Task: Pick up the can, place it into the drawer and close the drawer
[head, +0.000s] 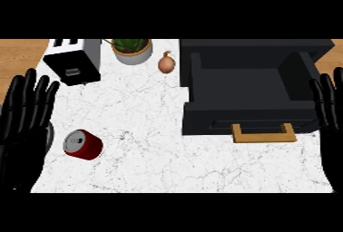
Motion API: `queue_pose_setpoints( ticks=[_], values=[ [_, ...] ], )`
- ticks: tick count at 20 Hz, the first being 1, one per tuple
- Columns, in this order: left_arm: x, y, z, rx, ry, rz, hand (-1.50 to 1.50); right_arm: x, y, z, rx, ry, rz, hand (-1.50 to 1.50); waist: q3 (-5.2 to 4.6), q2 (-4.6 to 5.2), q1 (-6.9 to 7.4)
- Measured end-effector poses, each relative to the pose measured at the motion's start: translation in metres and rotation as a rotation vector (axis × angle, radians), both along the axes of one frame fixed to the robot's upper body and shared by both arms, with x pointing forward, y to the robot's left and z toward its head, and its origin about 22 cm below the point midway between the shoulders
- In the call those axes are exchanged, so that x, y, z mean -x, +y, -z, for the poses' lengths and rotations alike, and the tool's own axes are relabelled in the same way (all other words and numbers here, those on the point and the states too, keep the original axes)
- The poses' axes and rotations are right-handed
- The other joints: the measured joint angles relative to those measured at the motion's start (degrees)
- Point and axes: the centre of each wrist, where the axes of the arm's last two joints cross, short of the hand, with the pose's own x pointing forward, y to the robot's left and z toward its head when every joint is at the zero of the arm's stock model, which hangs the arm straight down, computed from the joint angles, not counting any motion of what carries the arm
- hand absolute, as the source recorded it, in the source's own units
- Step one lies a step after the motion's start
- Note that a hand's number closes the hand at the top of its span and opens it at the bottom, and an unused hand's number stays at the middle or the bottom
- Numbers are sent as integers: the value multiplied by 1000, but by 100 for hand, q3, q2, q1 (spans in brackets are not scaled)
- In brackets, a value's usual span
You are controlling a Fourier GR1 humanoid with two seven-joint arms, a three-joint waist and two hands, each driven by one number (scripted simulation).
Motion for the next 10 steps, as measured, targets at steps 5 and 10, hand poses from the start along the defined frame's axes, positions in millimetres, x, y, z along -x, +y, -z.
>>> queue_pose_setpoints(
  ticks=[5, 10],
  values=[
    [3, 3, -3, -9, -30, 316, -150, -2, 3, -2, -9, 0, 6, -150, 28, 2, 64],
    [9, 30, 15, -127, 164, 531, -150, 2, -5, 19, -40, 204, 70, -150, 35, 28, 92]
  ],
)
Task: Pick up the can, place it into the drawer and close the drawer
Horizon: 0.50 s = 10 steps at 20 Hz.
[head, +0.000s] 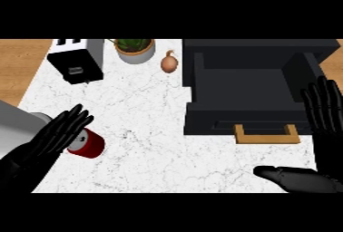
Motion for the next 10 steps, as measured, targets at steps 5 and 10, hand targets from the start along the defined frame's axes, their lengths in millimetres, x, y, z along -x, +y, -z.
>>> queue_pose_setpoints(
  ticks=[5, 10],
  values=[
    [8, 50, -4, -85, 84, 77, -150, 15, -6, 5, -11, 99, 36, -150, 13, -16, 16],
    [7, 82, -8, -90, 122, 92, -150, 26, -12, 9, -18, 130, 49, -150, 18, -17, 3]
  ],
)
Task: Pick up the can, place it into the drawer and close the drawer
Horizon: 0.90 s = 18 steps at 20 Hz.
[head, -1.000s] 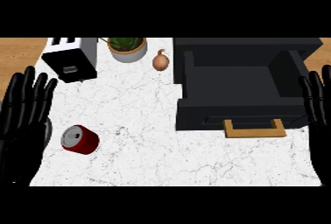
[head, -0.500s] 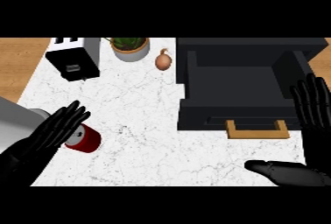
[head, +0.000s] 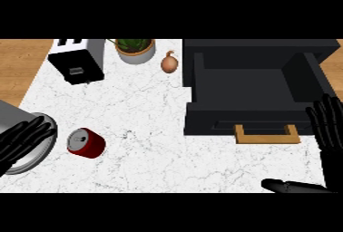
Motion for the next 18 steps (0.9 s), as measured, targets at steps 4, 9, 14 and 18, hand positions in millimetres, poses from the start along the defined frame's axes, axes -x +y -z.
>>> queue_pose_setpoints(
  ticks=[4, 9, 14, 18],
  values=[
    [5, 19, 2, 13, 40, -11, -150, 7, -10, 3, -2, 9, 2, -150, 1, -3, 2],
    [-2, 27, 4, 7, 65, -38, -150, 12, -17, 12, 3, 9, -1, -150, 1, 0, -7],
    [-16, 18, 8, 4, 81, -58, -150, 14, -22, 19, 3, 13, -4, -150, 2, 1, -16],
    [-24, 23, 24, 1, 88, -62, -150, 19, -27, 25, 7, 14, 2, -150, 1, 3, -21]
  ],
)
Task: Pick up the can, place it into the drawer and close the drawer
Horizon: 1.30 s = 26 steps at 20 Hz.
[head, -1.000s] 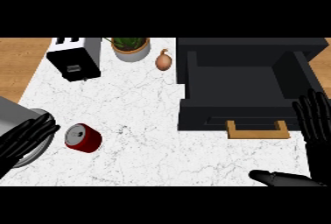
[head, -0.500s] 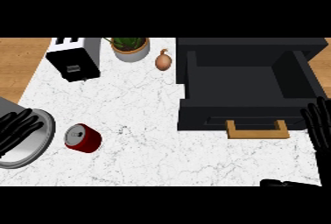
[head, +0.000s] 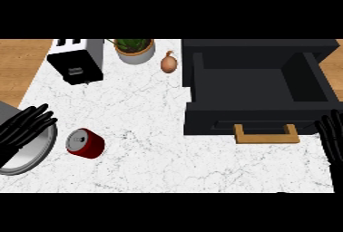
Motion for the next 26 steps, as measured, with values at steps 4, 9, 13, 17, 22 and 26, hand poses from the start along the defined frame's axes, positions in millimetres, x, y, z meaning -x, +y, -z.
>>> queue_pose_setpoints(
  ticks=[4, 9, 13, 17, 22, 26],
  values=[
    [0, -12, 13, -9, 2, -6, -150, 0, -3, 2, 6, 3, 3, -150, 1, -1, 8],
    [-9, -10, 31, -20, 11, -8, -150, -1, -3, -2, 3, 5, 8, -150, -1, 0, 5],
    [-17, -10, 48, -22, 22, -26, -150, -1, -14, -1, 4, 7, -3, -150, -1, 1, 0],
    [-20, -9, 62, -29, 24, -41, -150, 1, -17, 3, 1, -2, 2, -150, -1, 1, 0],
    [-25, -1, 82, -55, 36, -71, -150, -1, -15, 7, 6, -1, -3, -150, -1, 3, -1],
    [-30, 5, 95, -72, 44, -103, -150, -2, -11, 8, 14, 0, -1, -150, -2, 3, -4]
  ],
)
